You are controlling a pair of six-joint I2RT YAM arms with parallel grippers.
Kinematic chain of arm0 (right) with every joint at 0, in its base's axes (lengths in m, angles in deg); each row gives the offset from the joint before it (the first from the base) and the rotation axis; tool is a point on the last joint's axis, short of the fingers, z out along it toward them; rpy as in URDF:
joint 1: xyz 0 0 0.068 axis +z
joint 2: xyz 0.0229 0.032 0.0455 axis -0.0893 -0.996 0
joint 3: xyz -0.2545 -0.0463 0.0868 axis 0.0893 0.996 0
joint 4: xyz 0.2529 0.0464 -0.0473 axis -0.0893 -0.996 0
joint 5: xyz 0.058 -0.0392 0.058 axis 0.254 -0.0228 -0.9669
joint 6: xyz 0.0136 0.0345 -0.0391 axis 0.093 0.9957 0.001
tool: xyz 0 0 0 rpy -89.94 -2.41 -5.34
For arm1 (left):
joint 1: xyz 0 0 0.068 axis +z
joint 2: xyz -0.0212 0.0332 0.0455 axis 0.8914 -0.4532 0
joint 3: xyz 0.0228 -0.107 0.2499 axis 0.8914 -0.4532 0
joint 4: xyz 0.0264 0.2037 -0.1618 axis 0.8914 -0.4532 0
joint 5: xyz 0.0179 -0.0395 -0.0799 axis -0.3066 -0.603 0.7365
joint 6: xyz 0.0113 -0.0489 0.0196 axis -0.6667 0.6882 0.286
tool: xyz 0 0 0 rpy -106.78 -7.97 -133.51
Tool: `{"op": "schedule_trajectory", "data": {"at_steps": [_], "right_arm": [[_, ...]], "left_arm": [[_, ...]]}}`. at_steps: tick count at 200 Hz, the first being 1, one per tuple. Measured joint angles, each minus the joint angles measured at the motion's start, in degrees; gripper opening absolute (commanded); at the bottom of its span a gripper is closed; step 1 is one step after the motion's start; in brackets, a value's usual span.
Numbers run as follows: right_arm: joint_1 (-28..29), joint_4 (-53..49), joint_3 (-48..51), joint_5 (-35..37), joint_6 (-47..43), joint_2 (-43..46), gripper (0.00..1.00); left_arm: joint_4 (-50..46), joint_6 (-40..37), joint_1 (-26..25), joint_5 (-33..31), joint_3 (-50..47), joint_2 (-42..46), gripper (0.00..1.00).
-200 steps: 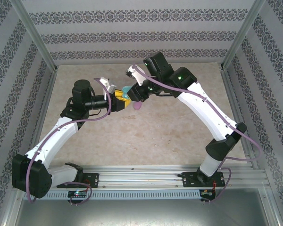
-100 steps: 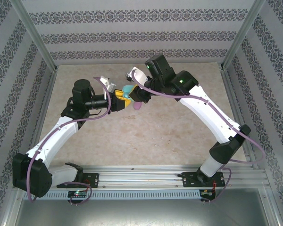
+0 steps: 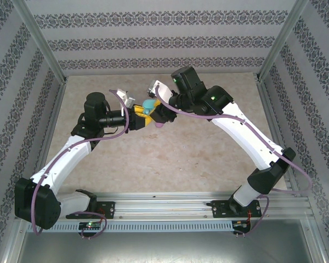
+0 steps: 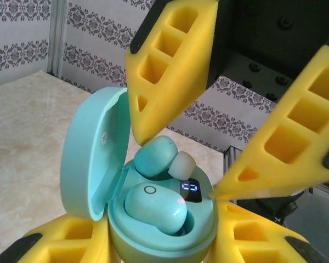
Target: Insert wireless bluetooth earbuds into charging case
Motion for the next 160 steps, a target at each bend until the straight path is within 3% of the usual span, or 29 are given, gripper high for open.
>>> {"op": "schedule_trajectory", "data": {"at_steps": [85, 160], "right_arm": [[-4.2, -0.2, -2.5, -11.0, 12.8, -0.6, 0.52], [-7.0, 0.8, -3.3, -16.9, 25.8, -1.3, 0.48]], "left_arm": [[2.8, 0.7, 0.0, 0.0, 0.0, 0.0, 0.08], [3.3, 0.7, 0.0, 0.0, 0.0, 0.0, 0.08]]}}
